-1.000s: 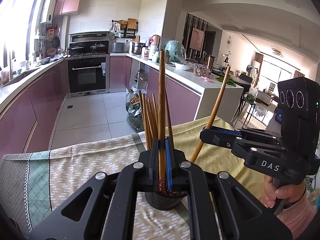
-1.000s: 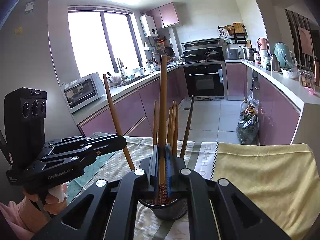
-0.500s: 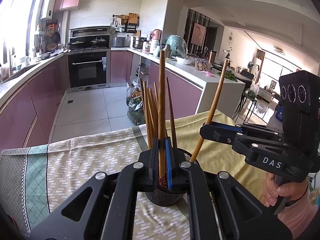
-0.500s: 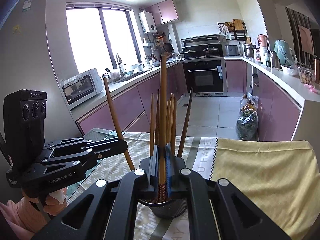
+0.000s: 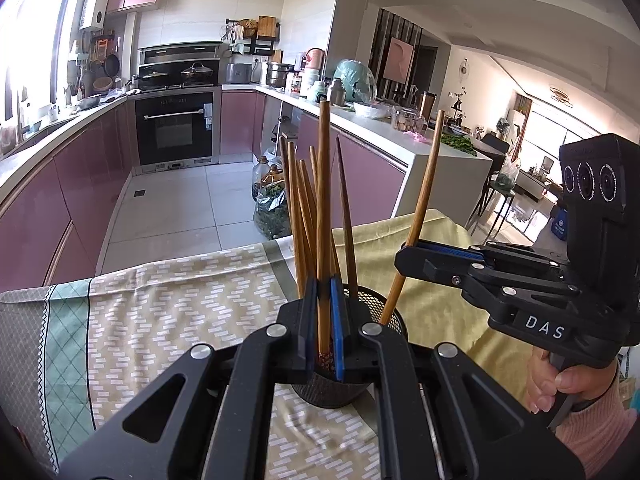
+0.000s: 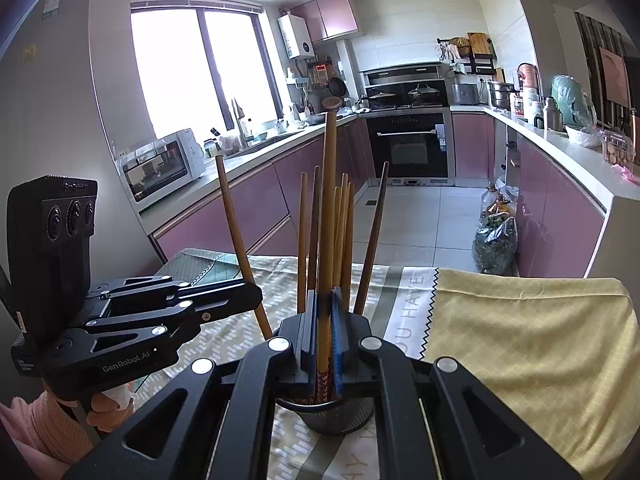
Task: Organize utensils
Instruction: 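Push both held chopsticks down among the others in the mesh cup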
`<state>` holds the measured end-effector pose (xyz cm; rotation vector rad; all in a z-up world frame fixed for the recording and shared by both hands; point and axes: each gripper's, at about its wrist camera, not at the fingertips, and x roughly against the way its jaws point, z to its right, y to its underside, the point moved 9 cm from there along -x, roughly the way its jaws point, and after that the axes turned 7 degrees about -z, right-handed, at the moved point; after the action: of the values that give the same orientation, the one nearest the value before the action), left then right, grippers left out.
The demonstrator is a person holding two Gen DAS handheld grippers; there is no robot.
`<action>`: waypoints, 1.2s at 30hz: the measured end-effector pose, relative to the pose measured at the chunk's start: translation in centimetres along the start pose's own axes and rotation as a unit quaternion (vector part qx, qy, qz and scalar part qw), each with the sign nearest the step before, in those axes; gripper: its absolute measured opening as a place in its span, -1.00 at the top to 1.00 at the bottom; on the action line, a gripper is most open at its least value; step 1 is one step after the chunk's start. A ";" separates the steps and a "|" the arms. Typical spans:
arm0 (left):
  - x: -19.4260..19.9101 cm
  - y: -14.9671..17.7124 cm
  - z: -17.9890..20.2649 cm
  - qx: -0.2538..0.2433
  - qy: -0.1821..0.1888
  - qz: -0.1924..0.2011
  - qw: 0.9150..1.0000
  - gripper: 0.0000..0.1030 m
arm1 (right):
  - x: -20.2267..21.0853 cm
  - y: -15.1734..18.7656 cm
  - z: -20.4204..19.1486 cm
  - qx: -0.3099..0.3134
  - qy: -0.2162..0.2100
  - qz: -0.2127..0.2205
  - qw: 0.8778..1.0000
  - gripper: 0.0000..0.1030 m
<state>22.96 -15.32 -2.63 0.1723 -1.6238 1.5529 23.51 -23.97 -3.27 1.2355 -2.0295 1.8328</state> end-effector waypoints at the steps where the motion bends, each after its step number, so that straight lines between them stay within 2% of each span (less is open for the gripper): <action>1: -0.2 0.1 0.0 0.001 0.000 -0.002 1.000 0.86 | -0.1 0.0 0.0 0.001 0.000 -0.001 1.000 0.89; 36: -3.3 0.5 -1.5 0.017 0.000 -0.021 1.000 0.86 | -2.2 -0.2 0.9 -0.005 -0.004 -0.019 1.000 0.89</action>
<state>25.39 -15.40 -5.38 0.2238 -1.5845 1.5484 25.45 -23.68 -4.69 1.2719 -2.0026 1.8003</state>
